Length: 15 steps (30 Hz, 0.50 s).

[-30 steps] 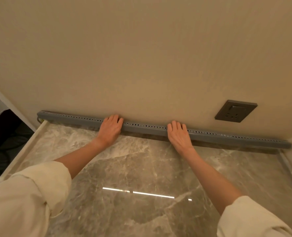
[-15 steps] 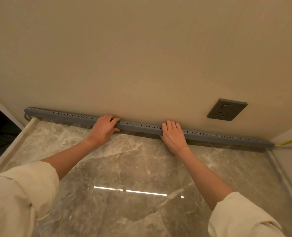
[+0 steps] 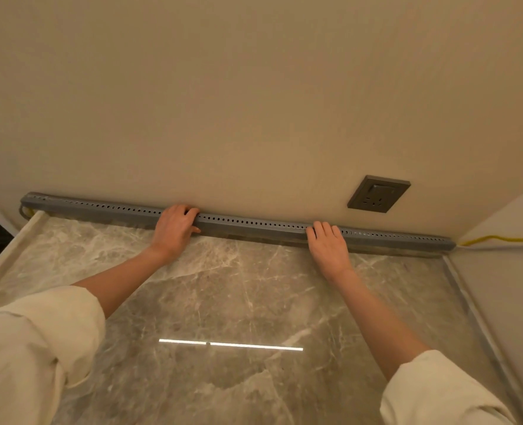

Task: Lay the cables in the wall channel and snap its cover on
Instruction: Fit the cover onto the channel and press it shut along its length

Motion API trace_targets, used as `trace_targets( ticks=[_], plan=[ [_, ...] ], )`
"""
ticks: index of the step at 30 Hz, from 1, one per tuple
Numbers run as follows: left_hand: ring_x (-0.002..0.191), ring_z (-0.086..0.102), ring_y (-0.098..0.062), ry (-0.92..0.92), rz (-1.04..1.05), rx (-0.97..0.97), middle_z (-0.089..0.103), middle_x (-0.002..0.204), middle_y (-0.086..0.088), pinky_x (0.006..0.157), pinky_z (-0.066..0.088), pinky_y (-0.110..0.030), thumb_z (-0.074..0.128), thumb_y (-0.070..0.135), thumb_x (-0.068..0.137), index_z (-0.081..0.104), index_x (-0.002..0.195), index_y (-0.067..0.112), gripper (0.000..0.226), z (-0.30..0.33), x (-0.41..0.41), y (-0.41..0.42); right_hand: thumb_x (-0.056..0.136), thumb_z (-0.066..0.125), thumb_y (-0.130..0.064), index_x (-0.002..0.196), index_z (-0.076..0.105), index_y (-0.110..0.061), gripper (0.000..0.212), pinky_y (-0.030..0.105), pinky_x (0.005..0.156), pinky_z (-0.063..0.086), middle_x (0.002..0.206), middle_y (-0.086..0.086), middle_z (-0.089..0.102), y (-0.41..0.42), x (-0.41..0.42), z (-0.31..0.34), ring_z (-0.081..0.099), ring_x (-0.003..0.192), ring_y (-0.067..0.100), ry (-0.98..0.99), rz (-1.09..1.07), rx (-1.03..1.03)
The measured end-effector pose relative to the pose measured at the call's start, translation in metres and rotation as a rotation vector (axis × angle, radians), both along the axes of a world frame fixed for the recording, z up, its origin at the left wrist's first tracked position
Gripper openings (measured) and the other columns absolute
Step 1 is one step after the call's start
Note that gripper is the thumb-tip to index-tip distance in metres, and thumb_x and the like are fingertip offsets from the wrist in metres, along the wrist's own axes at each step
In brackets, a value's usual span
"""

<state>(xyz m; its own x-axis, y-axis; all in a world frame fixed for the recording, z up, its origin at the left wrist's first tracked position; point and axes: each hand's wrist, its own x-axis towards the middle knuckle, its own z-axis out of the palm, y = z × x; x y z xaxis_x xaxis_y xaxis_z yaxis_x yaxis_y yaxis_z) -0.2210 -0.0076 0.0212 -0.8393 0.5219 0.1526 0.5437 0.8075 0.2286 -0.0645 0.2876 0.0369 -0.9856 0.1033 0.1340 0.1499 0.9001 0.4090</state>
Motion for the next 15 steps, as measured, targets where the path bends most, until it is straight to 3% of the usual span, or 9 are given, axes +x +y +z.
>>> trace_targets(
  ticks=[8, 15],
  plan=[
    [0.101, 0.053, -0.045, 0.071, -0.017, -0.056, 0.055, 0.113, -0.03, 0.083, 0.048, -0.05, 0.076, 0.008, 0.072, 0.062, 0.11, -0.004, 0.042, -0.004, 0.009, 0.003, 0.06, 0.068, 0.017, 0.102, 0.053, -0.003, 0.048, 0.036, 0.071, 0.045, 0.097, 0.015, 0.055, 0.007, -0.001, 0.0, 0.052, 0.09, 0.03, -0.085, -0.101, -0.154],
    [0.093, 0.057, -0.039, 0.149, -0.127, -0.072, 0.059, 0.105, -0.024, 0.08, 0.049, -0.046, 0.079, 0.022, 0.072, 0.062, 0.11, -0.002, 0.048, 0.005, 0.024, 0.025, 0.077, 0.07, 0.002, 0.116, 0.052, -0.006, 0.044, 0.032, 0.074, 0.046, 0.107, 0.013, 0.052, 0.009, 0.007, -0.009, 0.051, 0.093, 0.026, -0.012, -0.138, -0.244]
  ],
)
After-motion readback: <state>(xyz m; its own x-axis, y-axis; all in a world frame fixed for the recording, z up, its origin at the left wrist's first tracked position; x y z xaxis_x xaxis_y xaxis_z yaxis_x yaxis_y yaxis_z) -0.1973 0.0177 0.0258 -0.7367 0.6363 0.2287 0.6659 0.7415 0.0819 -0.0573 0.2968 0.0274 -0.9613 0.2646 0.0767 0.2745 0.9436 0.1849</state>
